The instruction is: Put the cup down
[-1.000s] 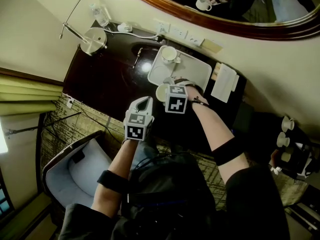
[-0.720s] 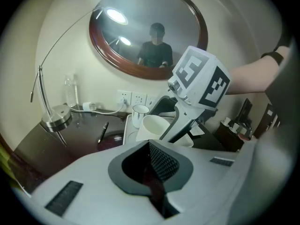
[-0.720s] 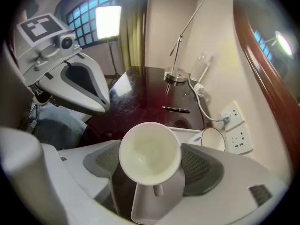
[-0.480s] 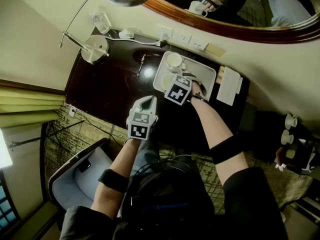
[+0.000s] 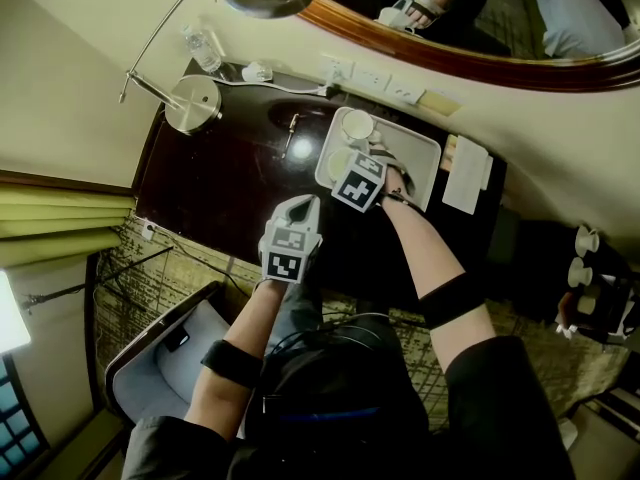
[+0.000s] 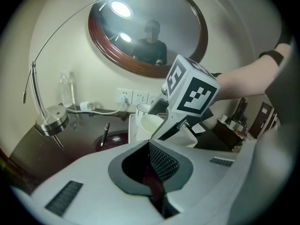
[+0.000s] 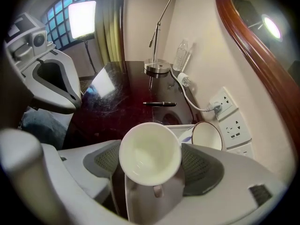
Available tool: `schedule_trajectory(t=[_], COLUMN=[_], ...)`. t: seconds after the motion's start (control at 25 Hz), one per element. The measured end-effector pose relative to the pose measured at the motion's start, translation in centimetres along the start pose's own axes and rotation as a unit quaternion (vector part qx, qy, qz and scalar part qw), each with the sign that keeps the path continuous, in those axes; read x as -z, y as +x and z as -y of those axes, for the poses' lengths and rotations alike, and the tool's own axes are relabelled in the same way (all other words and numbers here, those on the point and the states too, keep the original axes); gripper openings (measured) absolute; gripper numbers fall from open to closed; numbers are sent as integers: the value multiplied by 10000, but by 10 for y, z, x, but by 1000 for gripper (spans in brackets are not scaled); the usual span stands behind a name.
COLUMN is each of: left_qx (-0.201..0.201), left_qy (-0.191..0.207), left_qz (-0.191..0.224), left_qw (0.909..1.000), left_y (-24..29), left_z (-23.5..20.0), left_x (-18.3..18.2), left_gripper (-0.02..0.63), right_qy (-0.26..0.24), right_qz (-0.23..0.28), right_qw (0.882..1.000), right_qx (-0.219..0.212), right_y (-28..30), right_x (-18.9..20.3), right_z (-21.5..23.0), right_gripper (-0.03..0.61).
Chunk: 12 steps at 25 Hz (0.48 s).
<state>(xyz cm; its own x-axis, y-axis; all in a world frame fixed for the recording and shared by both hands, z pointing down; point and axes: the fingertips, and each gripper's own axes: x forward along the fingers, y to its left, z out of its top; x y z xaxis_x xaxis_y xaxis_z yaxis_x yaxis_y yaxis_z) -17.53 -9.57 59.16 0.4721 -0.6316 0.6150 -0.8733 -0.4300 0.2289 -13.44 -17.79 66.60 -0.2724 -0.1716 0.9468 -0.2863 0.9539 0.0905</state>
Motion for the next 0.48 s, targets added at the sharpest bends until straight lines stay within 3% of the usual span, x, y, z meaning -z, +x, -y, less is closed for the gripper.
schedule_trajectory(t=[0.48], left_qx=[66], left_qy=[-73], left_qz=[-107], left_qw=[9999], left_y=[2], left_z=[-2], left_x=[14], left_gripper=[-14], right_qy=[31], right_qz=[128], right_qw=[9998], right_qx=[120], right_y=[8], right_x=[-6], right_z=[3], right_gripper=[423])
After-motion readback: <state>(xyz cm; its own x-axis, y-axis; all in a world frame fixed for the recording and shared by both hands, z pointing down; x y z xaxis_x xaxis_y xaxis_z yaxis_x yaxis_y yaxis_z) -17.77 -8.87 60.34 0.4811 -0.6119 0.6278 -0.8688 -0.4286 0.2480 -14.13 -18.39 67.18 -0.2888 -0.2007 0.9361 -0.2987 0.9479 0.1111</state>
